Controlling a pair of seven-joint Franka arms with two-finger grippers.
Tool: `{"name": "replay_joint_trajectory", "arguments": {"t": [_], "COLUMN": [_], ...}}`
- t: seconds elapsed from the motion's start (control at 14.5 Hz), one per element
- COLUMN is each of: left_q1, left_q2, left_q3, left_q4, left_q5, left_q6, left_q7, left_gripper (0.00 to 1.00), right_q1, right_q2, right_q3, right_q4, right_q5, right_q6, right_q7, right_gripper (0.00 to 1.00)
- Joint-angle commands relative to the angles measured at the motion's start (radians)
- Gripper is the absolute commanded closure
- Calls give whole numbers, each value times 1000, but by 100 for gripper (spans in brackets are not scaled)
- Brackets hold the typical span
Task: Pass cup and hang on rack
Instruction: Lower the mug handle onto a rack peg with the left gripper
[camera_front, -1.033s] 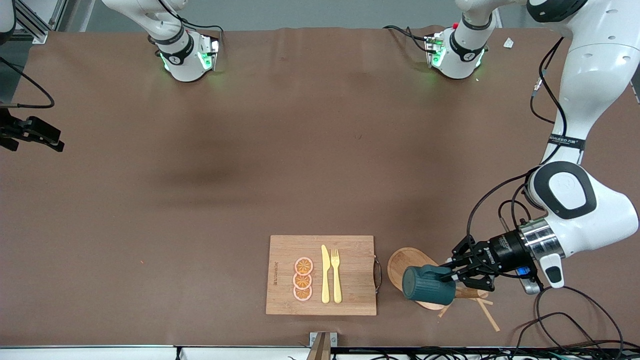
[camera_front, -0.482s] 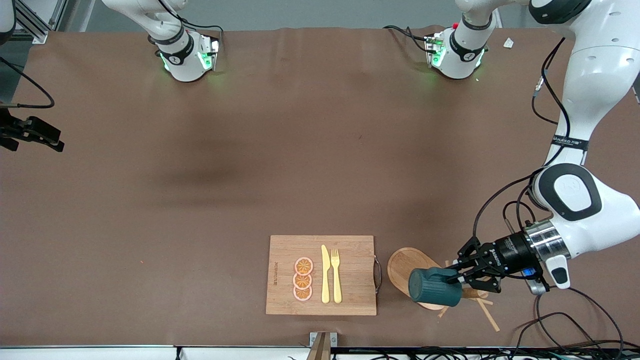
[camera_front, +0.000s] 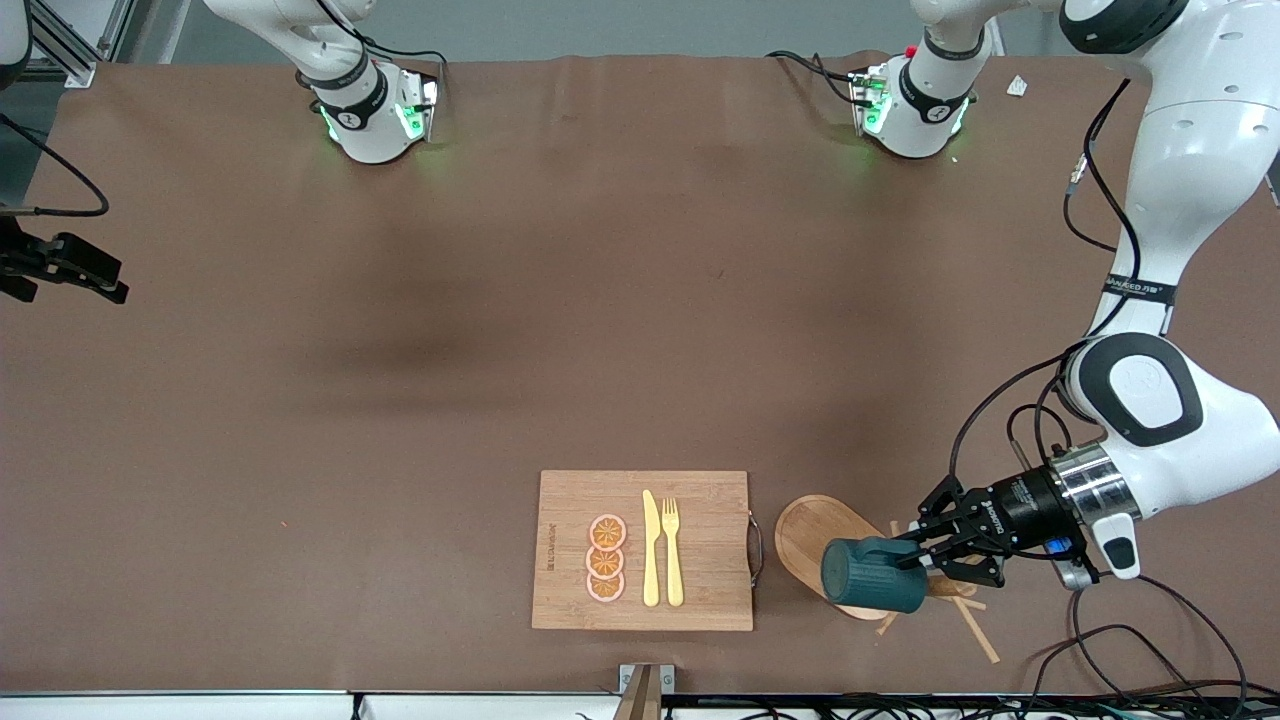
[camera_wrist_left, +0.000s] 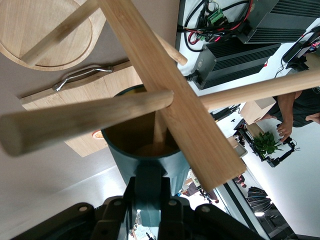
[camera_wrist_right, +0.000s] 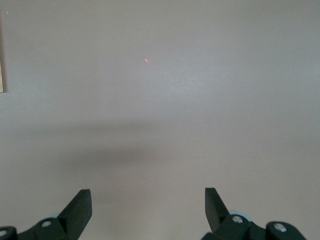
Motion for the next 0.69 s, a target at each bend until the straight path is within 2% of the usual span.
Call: {"name": "replay_joint_trajectory", "arguments": {"t": [0.0, 0.34, 0.48, 0.62], "left_q1": [20, 21, 23, 23], "left_q2": [-1, 2, 3, 8], "left_q3": [-12, -10, -10, -12], "left_q4": [-5, -5, -7, -7], "left_q5": [-26, -26, -26, -29], "left_q6": [2, 1, 1, 1], "left_q7": [18, 18, 18, 15], "left_gripper": [96, 95, 91, 80], "right_q1": [-13, -13, -11, -11], "right_q2": [-26, -26, -26, -26], "right_q3": [9, 9, 9, 9], "right_q4": [-19, -13, -13, -13], "right_q5": [1, 1, 1, 1], "right_q6": [8, 5, 4, 4], "right_q7": [-13, -13, -13, -13], "right_gripper": [0, 0, 0, 0]}}
